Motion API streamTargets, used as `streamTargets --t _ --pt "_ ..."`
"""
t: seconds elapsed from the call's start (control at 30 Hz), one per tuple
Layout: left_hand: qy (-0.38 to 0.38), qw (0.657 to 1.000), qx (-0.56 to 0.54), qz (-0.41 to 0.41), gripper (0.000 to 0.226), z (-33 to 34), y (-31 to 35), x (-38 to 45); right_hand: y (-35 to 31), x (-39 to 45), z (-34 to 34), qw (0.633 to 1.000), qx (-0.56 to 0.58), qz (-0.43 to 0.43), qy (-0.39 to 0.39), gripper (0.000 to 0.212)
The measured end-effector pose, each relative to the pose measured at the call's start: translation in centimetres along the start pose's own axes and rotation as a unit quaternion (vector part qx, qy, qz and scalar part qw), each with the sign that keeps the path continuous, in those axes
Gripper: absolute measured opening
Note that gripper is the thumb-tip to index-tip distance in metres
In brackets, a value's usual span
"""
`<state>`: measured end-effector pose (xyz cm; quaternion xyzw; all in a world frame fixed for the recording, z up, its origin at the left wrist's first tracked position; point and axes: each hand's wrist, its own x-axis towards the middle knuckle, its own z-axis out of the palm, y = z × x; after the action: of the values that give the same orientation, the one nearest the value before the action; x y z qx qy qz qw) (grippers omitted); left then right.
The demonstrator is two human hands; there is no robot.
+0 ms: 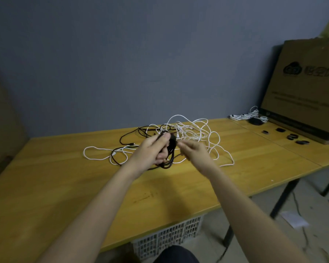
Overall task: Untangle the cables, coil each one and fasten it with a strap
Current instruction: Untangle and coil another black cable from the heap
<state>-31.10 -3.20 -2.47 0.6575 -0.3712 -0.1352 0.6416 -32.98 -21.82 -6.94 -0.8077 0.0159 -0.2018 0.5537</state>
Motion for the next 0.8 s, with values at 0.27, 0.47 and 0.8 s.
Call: streamTargets --t 0.27,0.47,0.8 --pt "0.101 0.994 -0.033 0.015 0.041 -0.6 -1.5 1.2 3.1 -3.5 3.3 0.997 -0.076 0.009 0.018 0.023" --pt "0.111 0.986 0.125 0.004 0.023 -0.7 -1.9 2.7 2.6 -5.2 3.7 0.89 -0.424 -0.165 -0.029 0.033" --pt "-0.013 0.928 0.352 -0.124 0.074 -0.2 -4.5 2.5 0.1 -5.6 3.1 0.872 -0.379 -0.31 0.003 0.024"
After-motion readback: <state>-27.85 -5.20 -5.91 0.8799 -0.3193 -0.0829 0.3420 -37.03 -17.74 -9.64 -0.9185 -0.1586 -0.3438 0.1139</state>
